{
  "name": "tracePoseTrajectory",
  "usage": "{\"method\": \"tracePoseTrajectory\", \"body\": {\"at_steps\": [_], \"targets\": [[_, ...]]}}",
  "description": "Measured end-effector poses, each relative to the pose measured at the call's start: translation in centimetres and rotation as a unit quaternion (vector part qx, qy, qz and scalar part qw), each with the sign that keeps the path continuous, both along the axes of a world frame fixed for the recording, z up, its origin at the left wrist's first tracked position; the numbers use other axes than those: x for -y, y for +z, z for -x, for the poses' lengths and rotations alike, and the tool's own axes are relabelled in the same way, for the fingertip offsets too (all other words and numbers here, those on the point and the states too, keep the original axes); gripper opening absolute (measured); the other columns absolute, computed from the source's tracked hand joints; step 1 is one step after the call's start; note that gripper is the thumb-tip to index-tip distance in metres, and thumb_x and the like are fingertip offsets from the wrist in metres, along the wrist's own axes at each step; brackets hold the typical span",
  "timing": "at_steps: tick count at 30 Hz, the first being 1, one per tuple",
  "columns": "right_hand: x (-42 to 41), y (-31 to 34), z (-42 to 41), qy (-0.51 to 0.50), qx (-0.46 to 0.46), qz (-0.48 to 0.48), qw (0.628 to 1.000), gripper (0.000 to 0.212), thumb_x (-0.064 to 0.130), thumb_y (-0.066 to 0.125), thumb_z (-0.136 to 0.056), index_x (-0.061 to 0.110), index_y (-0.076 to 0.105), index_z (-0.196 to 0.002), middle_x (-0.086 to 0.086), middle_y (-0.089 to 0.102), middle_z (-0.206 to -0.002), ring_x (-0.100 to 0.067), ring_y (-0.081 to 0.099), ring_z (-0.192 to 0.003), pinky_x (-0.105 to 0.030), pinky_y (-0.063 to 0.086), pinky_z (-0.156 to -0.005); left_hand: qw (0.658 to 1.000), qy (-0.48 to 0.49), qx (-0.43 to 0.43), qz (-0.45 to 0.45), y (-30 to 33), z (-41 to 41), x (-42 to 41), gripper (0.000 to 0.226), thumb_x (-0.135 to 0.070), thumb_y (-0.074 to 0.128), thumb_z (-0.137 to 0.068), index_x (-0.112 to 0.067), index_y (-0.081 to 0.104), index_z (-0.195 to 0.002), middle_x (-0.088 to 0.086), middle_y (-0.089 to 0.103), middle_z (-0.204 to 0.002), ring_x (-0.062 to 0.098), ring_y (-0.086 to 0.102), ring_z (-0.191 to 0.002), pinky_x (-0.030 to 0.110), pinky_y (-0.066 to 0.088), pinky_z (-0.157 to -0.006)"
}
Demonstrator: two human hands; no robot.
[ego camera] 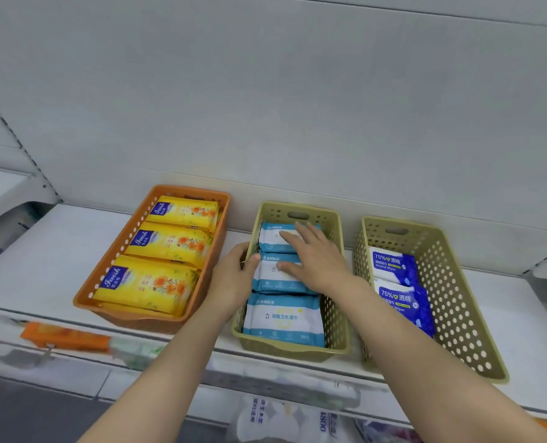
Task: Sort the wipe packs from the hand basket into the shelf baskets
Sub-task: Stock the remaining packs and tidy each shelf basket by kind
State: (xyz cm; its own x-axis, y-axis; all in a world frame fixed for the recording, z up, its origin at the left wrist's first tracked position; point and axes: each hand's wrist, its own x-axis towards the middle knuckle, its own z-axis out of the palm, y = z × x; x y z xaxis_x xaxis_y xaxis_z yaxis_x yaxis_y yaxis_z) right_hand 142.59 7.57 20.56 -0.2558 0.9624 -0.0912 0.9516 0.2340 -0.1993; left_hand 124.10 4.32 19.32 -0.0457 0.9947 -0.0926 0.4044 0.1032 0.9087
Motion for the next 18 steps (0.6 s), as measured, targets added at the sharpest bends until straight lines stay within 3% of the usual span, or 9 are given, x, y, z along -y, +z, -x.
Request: {"method": "tracePoseTrajectory", "body": {"at_steps": [5,9,14,18], "targets": [[-0.5,0.2,0.3,0.003,0.028,0.052,0.998,0.073,0.06,0.045,-0.095,0.029,0.02,-0.155,-0.001,0.01,-0.164,-0.022,0.006,-0.151,-0.045,0.021,-0.119,0.998,0.0,-0.055,-0.003,0.8,0.0,0.0,0.029,-0.031,0.051,-0.099,-0.024,0.055,-0.127,-0.004,0.066,-0.118,0.01,0.061,-0.099,0.032,0.054,-0.082],[-1.1,2.1,0.6,-0.005,0.031,0.078,0.996,0.067,0.056,0.051,-0.094,0.024,0.035,-0.15,-0.005,0.026,-0.159,-0.027,0.023,-0.146,-0.043,0.029,-0.116,0.994,-0.014,-0.099,-0.037,3.2,0.5,0.2,0.039,-0.028,0.06,-0.095,-0.019,0.052,-0.132,0.001,0.061,-0.13,0.015,0.059,-0.11,0.036,0.051,-0.092],[-1.6,7.2,4.1,0.021,0.022,0.004,1.0,0.051,0.047,0.054,-0.095,0.017,0.052,-0.137,-0.008,0.05,-0.143,-0.027,0.043,-0.131,-0.038,0.041,-0.103,0.968,-0.024,-0.211,-0.136,7.9,5.6,0.6,0.052,-0.023,0.065,-0.091,-0.012,0.048,-0.139,0.009,0.052,-0.139,0.025,0.047,-0.13,0.037,0.038,-0.106],[-0.3,12.1,10.1,0.059,0.007,-0.066,0.996,0.051,0.041,0.057,-0.095,0.023,0.048,-0.142,-0.006,0.04,-0.152,-0.024,0.032,-0.14,-0.037,0.03,-0.111,0.933,-0.002,-0.316,-0.175,11.3,13.5,2.2,0.05,-0.028,0.063,-0.093,-0.016,0.048,-0.139,0.006,0.05,-0.14,0.026,0.041,-0.13,0.038,0.036,-0.106]]}}
